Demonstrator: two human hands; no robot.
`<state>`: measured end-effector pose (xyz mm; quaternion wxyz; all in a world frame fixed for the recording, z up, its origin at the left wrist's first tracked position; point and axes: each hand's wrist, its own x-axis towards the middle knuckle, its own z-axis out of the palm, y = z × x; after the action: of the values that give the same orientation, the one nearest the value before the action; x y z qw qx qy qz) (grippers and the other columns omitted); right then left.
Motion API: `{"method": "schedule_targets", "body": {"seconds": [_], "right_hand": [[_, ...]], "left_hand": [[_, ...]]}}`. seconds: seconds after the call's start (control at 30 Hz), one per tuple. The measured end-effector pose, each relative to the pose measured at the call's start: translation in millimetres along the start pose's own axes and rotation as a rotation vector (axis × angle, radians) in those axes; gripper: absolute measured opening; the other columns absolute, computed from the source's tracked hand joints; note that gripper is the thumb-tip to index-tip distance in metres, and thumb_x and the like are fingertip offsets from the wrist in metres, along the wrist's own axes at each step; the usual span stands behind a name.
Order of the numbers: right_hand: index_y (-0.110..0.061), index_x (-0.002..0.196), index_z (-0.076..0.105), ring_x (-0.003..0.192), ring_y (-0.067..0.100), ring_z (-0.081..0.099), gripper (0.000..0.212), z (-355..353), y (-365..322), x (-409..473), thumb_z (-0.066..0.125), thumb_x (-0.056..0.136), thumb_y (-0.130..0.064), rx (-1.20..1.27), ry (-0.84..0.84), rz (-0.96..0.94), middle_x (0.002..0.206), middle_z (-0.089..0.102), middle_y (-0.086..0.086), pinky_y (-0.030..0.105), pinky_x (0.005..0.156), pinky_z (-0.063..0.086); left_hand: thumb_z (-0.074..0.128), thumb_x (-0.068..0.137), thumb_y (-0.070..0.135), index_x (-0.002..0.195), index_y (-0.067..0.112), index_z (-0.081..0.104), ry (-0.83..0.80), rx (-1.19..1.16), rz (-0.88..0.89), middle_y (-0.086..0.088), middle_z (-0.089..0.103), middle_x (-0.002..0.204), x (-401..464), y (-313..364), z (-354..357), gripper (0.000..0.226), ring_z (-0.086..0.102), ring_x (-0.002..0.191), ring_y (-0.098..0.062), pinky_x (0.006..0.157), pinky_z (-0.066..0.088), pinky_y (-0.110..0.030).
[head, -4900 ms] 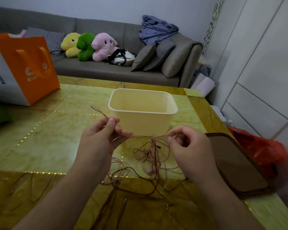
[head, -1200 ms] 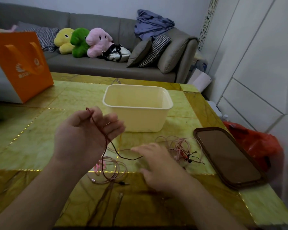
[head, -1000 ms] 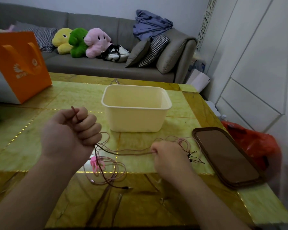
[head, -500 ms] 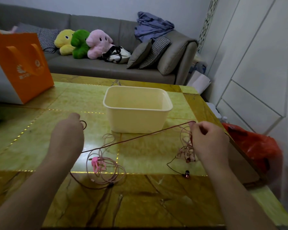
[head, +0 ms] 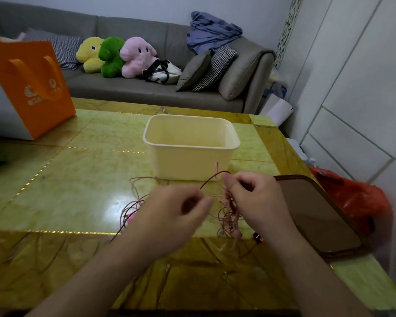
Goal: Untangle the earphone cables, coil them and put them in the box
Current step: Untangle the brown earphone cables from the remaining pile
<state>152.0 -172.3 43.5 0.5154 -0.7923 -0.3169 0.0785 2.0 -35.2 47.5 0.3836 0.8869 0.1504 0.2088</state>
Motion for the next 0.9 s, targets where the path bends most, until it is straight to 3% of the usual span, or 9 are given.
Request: {"method": "schedule_targets", "body": {"seconds": [0.13, 0.27, 0.37, 0.47, 0.57, 0.63, 0.7, 0.83, 0.9], "right_hand": [[-0.013, 0.068, 0.073, 0.056, 0.019, 0.065, 0.042, 8, -4, -2, 0.071, 0.100, -0.041, 0.082, -0.056, 0.015, 0.063, 0.071, 0.007, 0.041, 0.055, 0.055], [-0.009, 0.071, 0.075, 0.052, 0.008, 0.062, 0.040, 12, -6, -3, 0.071, 0.101, -0.035, 0.182, -0.116, 0.050, 0.061, 0.070, 0.002, 0.023, 0.051, 0.047], [-0.006, 0.076, 0.077, 0.055, 0.009, 0.062, 0.038, 9, -6, -4, 0.068, 0.103, -0.031, 0.189, -0.131, 0.049, 0.066, 0.073, 0.007, 0.022, 0.052, 0.048], [-0.005, 0.087, 0.079, 0.059, 0.020, 0.060, 0.030, 2, -4, -2, 0.065, 0.105, -0.025, 0.265, -0.209, 0.081, 0.068, 0.070, 0.011, 0.029, 0.055, 0.051], [-0.014, 0.099, 0.080, 0.079, 0.032, 0.074, 0.010, 0, -2, -3, 0.079, 0.093, -0.022, 0.232, -0.324, 0.027, 0.086, 0.078, 0.010, 0.041, 0.075, 0.064], [-0.019, 0.102, 0.079, 0.088, 0.038, 0.077, 0.013, 2, 0, -4, 0.081, 0.090, -0.014, 0.179, -0.328, 0.021, 0.090, 0.079, 0.013, 0.055, 0.083, 0.064], [-0.020, 0.097, 0.080, 0.082, 0.031, 0.078, 0.013, 3, 1, -4, 0.079, 0.093, -0.008, 0.108, -0.269, 0.021, 0.086, 0.080, 0.009, 0.056, 0.079, 0.064], [-0.022, 0.088, 0.076, 0.058, 0.019, 0.071, 0.015, 1, -1, -6, 0.072, 0.099, -0.013, -0.033, -0.182, -0.022, 0.076, 0.073, -0.001, 0.043, 0.049, 0.062], [-0.025, 0.088, 0.072, 0.063, 0.021, 0.070, 0.017, 1, 0, -7, 0.068, 0.102, -0.016, -0.073, -0.170, -0.053, 0.077, 0.071, -0.002, 0.044, 0.053, 0.063]], "left_hand": [[0.064, 0.095, 0.058, 0.093, 0.030, 0.075, -0.146, -0.004, -0.062, 0.014, 0.076, 0.080, -6, 5, 33, 0.030, 0.071, 0.072, -0.003, 0.070, 0.059, -0.039], [0.072, 0.095, 0.041, 0.100, 0.033, 0.076, -0.042, -0.090, -0.131, 0.020, 0.076, 0.083, -3, -6, 44, 0.011, 0.071, 0.075, 0.000, 0.076, 0.060, -0.039], [0.068, 0.100, 0.028, 0.092, 0.030, 0.078, -0.047, -0.221, -0.183, 0.011, 0.077, 0.080, 0, -7, 42, 0.013, 0.073, 0.077, -0.010, 0.075, 0.060, -0.046], [0.066, 0.102, 0.025, 0.088, 0.030, 0.078, -0.052, -0.269, -0.208, 0.008, 0.078, 0.079, -1, -6, 40, 0.020, 0.074, 0.077, -0.012, 0.071, 0.060, -0.040], [0.068, 0.101, 0.020, 0.094, 0.025, 0.076, -0.001, -0.344, -0.215, 0.004, 0.078, 0.078, 1, -8, 40, 0.012, 0.074, 0.071, -0.012, 0.064, 0.061, -0.036], [0.069, 0.100, 0.017, 0.101, 0.018, 0.074, 0.016, -0.434, -0.244, -0.001, 0.079, 0.077, 1, -8, 39, 0.005, 0.075, 0.069, -0.015, 0.061, 0.062, -0.037], [0.069, 0.100, 0.019, 0.101, 0.017, 0.073, 0.018, -0.468, -0.254, -0.005, 0.079, 0.077, 1, -7, 38, 0.005, 0.075, 0.068, -0.020, 0.062, 0.061, -0.042], [0.069, 0.100, 0.016, 0.093, 0.014, 0.069, 0.055, -0.522, -0.294, -0.012, 0.077, 0.075, 1, -8, 38, 0.007, 0.071, 0.065, -0.030, 0.056, 0.061, -0.045], [0.068, 0.099, 0.012, 0.094, 0.011, 0.065, 0.109, -0.528, -0.334, -0.011, 0.077, 0.074, 3, -7, 38, 0.005, 0.072, 0.063, -0.026, 0.054, 0.060, -0.040]]}}
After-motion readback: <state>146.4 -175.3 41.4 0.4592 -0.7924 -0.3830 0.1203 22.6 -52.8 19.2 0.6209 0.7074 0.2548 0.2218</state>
